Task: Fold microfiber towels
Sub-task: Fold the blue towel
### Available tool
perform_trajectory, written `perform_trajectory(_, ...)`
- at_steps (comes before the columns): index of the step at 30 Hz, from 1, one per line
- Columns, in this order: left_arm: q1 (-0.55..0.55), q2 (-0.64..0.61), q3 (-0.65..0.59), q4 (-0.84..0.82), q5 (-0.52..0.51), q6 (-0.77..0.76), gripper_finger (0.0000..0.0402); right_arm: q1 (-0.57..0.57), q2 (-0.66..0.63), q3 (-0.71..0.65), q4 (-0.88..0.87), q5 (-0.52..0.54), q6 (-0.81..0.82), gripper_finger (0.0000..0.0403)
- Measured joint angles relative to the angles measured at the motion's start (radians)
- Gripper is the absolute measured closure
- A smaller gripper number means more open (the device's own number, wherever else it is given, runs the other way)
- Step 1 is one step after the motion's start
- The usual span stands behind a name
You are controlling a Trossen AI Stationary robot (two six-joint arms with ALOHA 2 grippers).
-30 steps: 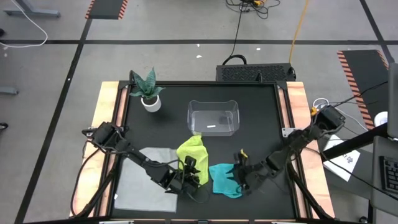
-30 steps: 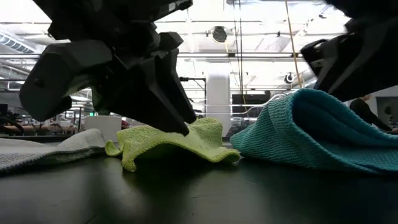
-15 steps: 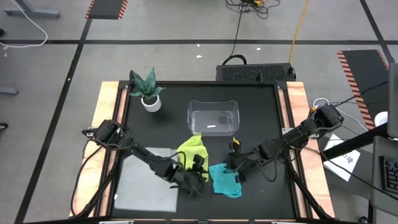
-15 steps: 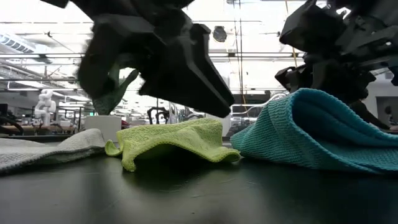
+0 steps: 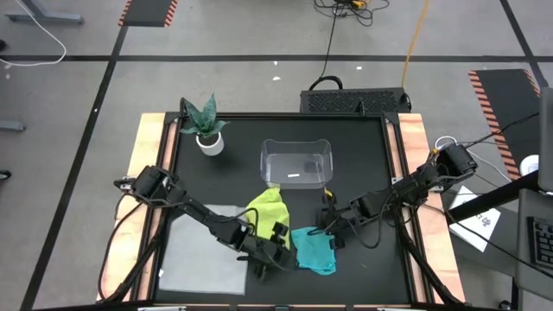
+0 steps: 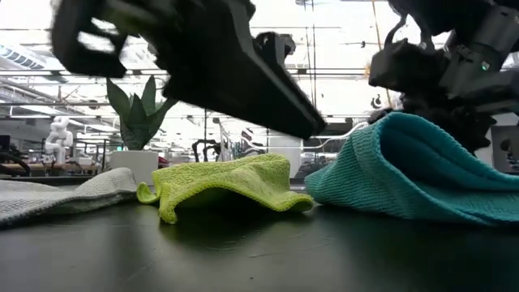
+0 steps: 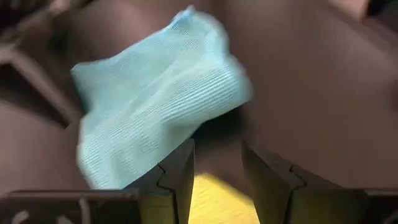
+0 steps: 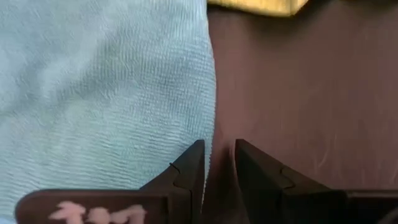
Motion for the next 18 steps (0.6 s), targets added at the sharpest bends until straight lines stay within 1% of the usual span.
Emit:
perform_trajectory(4,-0.007,0.001,0.0,0.003,0.003,0.004,0.0266,-0.021,-0.003,-0.051,0.009,-0.005,0.065,0.0323)
perform_trajectory(9,-0.002,0.001,0.0,0.008,0.002,-0.015,0.0266,-0.047,-0.005,-0.118,0.023,-0.002,0.225,0.0323)
perform_trajectory(11,-0.002,0.001,0.0,0.006,0.002,-0.015,0.0266,-0.048,-0.005,-0.136,0.019,0.011,0.288,0.0323)
perform_trajectory(15,-0.001,0.001,0.0,0.015,0.004,-0.017,0.0266,-0.04,-0.003,-0.155,0.015,0.021,0.356,0.0324)
perform_trajectory(18,0.003,0.001,0.0,0.032,0.031,-0.025,0.0266,-0.028,-0.003,-0.159,0.009,0.03,0.398,0.0324)
